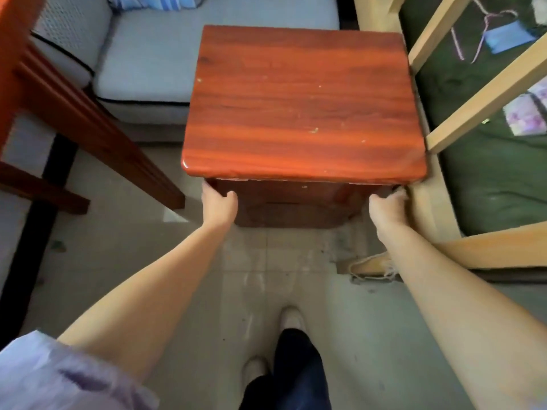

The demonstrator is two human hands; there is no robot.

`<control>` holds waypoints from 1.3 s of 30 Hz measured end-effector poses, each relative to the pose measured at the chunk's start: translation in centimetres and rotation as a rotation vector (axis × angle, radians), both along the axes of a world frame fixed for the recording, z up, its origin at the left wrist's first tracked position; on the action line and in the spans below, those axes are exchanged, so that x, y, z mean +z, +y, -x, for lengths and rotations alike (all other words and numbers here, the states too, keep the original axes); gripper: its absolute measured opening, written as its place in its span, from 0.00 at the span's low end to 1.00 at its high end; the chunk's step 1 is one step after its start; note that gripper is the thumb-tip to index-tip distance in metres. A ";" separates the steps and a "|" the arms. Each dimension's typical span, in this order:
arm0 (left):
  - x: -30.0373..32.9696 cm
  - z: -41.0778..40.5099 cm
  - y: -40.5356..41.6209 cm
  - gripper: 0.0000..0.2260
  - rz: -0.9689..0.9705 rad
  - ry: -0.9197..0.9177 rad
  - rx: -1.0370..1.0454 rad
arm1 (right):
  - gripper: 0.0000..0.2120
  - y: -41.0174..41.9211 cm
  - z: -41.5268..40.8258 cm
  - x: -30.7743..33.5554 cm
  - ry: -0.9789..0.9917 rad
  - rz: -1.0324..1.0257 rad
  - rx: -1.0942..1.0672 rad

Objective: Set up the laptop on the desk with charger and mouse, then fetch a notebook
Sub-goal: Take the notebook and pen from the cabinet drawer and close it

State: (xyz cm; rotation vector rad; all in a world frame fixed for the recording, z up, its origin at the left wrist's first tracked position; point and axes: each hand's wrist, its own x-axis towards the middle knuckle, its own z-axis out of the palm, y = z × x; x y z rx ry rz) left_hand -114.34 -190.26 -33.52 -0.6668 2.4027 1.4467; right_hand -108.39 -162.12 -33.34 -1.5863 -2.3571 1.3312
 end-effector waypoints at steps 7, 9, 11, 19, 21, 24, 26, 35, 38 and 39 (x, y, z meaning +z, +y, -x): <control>-2.6 1.1 -0.4 0.23 -0.008 0.135 0.109 | 0.30 0.6 1.5 -2.2 0.123 -0.011 -0.118; -2.7 1.1 -0.6 0.22 0.000 0.161 0.081 | 0.28 0.6 1.3 -2.4 0.134 -0.034 -0.100; -2.6 0.9 -1.0 0.21 0.051 0.177 0.050 | 0.26 0.7 0.7 -2.2 0.092 -0.042 -0.080; -1.2 -2.7 -5.0 0.12 0.220 0.147 -0.216 | 0.31 -1.2 -3.6 -0.6 0.079 0.061 -0.096; -0.7 -3.1 -6.0 0.10 0.258 0.138 -0.299 | 0.33 -2.1 -4.3 0.3 0.125 0.187 -0.186; 0.1 -3.0 -6.4 0.10 0.277 0.139 -0.359 | 0.32 -4.1 -5.1 1.8 0.255 0.602 -0.326; 0.5 -2.7 -6.4 0.09 0.286 0.122 -0.374 | 0.33 -5.7 -4.5 3.0 0.270 0.881 -0.316; 2.1 -4.8 -2.6 0.16 -0.281 -0.169 0.185 | 0.13 -7.5 0.4 4.4 0.186 1.171 -0.665; 3.9 -4.9 1.9 0.23 -0.920 -0.388 0.471 | 0.13 -7.2 0.6 4.5 0.201 1.153 -0.678; 4.1 -4.3 2.9 0.27 -1.014 -0.418 0.566 | 0.13 -7.1 0.7 4.5 0.206 1.152 -0.682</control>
